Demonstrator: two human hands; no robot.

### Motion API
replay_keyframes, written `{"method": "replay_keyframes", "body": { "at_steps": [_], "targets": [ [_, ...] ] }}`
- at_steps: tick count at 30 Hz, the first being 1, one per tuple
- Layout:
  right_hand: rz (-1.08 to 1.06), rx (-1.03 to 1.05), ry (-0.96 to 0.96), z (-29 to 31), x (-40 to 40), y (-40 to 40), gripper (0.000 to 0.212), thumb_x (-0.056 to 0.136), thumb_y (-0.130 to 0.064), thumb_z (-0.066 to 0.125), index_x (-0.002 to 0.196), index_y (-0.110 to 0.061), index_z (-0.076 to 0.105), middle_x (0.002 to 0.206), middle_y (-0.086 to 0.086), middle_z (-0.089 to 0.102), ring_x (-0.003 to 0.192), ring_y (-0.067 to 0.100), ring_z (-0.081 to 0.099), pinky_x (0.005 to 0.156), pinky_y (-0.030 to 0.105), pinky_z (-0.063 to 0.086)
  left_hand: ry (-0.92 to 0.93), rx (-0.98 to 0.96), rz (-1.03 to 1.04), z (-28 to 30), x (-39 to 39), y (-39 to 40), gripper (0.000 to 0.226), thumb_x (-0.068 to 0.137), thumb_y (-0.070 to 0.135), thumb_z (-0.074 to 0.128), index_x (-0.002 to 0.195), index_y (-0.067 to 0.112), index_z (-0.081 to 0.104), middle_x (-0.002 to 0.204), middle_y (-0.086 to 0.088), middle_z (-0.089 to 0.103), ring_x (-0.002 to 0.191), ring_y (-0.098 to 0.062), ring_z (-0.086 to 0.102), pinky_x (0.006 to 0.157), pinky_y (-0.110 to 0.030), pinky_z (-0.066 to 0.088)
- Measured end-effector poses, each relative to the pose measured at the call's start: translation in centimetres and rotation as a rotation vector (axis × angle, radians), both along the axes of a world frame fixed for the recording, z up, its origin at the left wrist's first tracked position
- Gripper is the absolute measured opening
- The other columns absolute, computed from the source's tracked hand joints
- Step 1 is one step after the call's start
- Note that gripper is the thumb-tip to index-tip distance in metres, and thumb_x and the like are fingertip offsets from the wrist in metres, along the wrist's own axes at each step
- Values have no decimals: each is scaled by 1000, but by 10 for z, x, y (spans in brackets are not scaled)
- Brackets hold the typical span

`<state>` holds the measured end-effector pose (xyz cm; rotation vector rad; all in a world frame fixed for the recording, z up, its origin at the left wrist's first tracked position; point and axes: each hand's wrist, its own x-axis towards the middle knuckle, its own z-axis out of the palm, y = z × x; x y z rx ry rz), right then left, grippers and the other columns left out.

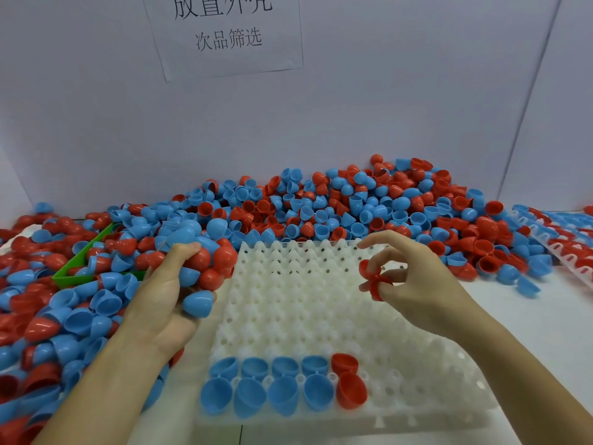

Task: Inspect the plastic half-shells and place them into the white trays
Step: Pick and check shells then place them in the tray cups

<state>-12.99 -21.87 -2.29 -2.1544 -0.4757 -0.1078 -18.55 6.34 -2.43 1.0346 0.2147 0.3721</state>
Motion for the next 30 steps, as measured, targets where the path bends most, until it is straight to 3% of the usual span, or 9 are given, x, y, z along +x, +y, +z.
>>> {"method": "replay_keyframes", "body": {
  "at_steps": [7, 10, 12, 15, 18, 20, 23, 27, 30],
  "targets": [
    [33, -131, -119, 3, -8, 4, 81, 85, 12, 64, 114, -60, 41, 88, -20, 62, 89, -1, 67, 70, 14, 55, 64, -9, -21, 3, -2, 0, 17, 93, 20, 60, 76, 19, 57, 60, 6, 56, 45, -5, 52, 39, -16, 40],
    [70, -258, -159, 11, -14, 3, 86, 83, 6, 71, 109, -68, 35, 87, -26, 61, 95, 3, 61, 88, 24, 53, 64, -12, -24, 2, -3, -1, 20, 94, 20, 60, 74, 18, 55, 60, 6, 56, 45, -5, 53, 39, -16, 40],
    [117, -353, -143, 18, -19, 1, 80, 82, -3, 75, 106, -69, 37, 89, -27, 63, 93, 6, 63, 92, 31, 54, 68, -10, -25, 3, -4, -3, 19, 94, 19, 60, 75, 19, 56, 60, 6, 55, 44, -5, 53, 39, -16, 40],
    [216, -455, -49, 30, -27, -4, 64, 83, -19, 78, 107, -67, 44, 95, -36, 64, 98, -4, 59, 88, 25, 46, 78, -15, -23, 4, -5, -4, 16, 93, 19, 60, 77, 19, 57, 61, 4, 56, 45, -6, 51, 39, -16, 40],
    [293, -573, 30, 34, -34, -4, 58, 83, -26, 78, 107, -67, 45, 96, -43, 59, 95, -10, 57, 72, 20, 47, 82, -15, -25, 5, -4, -6, 21, 92, 18, 60, 71, 18, 55, 61, 4, 55, 46, -6, 49, 39, -16, 40],
    [315, -645, 53, 29, -39, 0, 56, 83, -25, 78, 107, -64, 46, 95, -40, 59, 93, -15, 53, 65, 18, 46, 88, -22, -18, 5, -4, -8, 22, 92, 17, 60, 70, 17, 55, 58, 5, 55, 46, -5, 49, 38, -16, 40],
    [325, -693, 70, 24, -41, 4, 56, 80, -22, 80, 107, -60, 50, 89, -30, 64, 84, -7, 59, 58, 17, 49, 94, -24, -20, 4, -5, -9, 17, 92, 17, 61, 76, 19, 58, 61, 5, 55, 47, -6, 50, 38, -17, 42],
    [427, -737, 61, 19, -36, 10, 49, 78, -24, 82, 115, -47, 59, 92, -19, 67, 77, 3, 61, 72, 23, 52, 104, -35, -31, 4, -4, -14, 13, 91, 16, 62, 78, 16, 59, 61, 3, 57, 47, -7, 51, 40, -18, 42],
    [415, -702, 15, 14, -34, 4, 43, 77, -30, 82, 112, -44, 61, 79, -18, 60, 72, 2, 59, 73, 23, 52, 113, -16, -26, 4, -3, -17, 7, 90, 16, 63, 83, 16, 61, 60, 3, 59, 46, -6, 52, 40, -18, 43]
  ]
}}
